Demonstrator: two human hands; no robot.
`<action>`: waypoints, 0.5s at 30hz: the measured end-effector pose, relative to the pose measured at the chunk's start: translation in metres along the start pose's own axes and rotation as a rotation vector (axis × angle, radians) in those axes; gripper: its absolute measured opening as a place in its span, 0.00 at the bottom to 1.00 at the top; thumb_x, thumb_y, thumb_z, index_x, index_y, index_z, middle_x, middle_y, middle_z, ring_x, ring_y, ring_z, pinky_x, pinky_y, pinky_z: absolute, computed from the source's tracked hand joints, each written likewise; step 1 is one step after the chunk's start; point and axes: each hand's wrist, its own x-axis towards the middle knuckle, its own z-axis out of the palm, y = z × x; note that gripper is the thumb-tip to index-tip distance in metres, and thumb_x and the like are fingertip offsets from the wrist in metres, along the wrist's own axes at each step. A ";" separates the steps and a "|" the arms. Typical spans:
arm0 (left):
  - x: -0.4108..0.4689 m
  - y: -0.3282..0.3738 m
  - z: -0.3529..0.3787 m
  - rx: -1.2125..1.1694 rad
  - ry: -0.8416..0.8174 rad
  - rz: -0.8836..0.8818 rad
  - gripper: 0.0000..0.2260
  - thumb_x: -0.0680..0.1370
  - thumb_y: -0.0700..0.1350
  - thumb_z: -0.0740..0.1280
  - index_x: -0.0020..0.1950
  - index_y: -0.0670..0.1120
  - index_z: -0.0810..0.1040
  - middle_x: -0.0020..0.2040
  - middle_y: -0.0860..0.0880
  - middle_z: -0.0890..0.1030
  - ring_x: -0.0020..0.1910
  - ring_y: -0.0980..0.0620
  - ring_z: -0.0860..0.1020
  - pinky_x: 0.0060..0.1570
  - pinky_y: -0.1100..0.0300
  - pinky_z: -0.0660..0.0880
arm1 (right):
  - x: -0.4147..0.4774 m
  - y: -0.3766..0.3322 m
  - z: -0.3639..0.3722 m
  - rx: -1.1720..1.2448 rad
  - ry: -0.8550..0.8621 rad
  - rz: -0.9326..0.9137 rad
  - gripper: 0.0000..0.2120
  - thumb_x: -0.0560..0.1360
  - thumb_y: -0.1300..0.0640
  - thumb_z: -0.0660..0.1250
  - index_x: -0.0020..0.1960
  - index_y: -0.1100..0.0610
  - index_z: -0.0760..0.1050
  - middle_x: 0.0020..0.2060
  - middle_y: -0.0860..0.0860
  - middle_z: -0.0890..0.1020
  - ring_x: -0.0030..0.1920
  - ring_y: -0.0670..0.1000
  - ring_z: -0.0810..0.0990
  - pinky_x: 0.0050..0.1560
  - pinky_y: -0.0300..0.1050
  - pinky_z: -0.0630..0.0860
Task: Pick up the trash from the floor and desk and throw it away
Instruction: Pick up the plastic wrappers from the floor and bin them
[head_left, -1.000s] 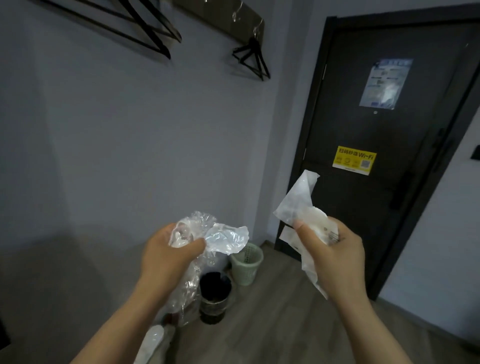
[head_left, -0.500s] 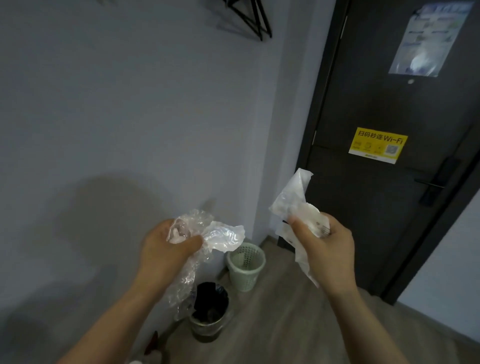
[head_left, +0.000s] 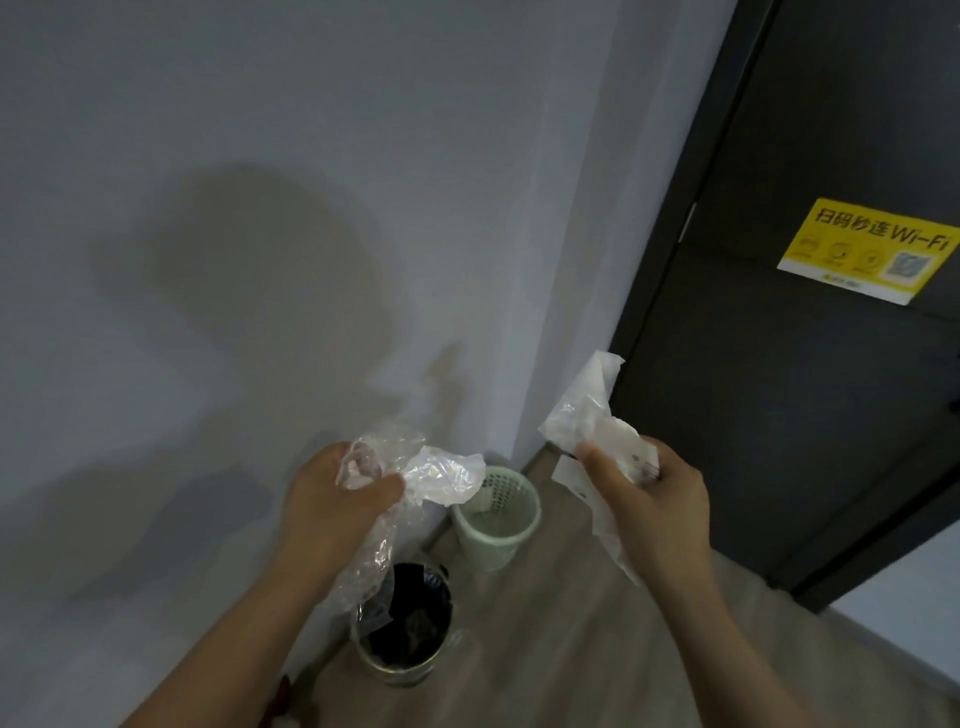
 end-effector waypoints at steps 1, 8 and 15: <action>0.017 -0.008 0.007 0.002 -0.009 -0.015 0.09 0.66 0.38 0.73 0.37 0.42 0.73 0.30 0.46 0.79 0.26 0.55 0.74 0.26 0.69 0.69 | 0.012 0.008 0.010 -0.007 -0.008 0.015 0.03 0.71 0.51 0.74 0.42 0.45 0.80 0.36 0.43 0.84 0.35 0.42 0.83 0.29 0.32 0.75; 0.137 -0.071 0.046 0.055 -0.035 -0.155 0.10 0.66 0.41 0.74 0.33 0.47 0.73 0.33 0.49 0.80 0.32 0.53 0.76 0.33 0.60 0.70 | 0.093 0.070 0.093 -0.081 -0.093 0.195 0.04 0.70 0.52 0.74 0.42 0.48 0.80 0.34 0.42 0.84 0.33 0.41 0.83 0.27 0.32 0.74; 0.200 -0.152 0.074 0.185 -0.097 -0.357 0.09 0.66 0.43 0.74 0.35 0.49 0.74 0.34 0.48 0.81 0.34 0.49 0.78 0.35 0.57 0.72 | 0.125 0.154 0.157 -0.227 -0.214 0.363 0.06 0.71 0.49 0.73 0.46 0.50 0.79 0.36 0.49 0.83 0.35 0.48 0.83 0.37 0.53 0.83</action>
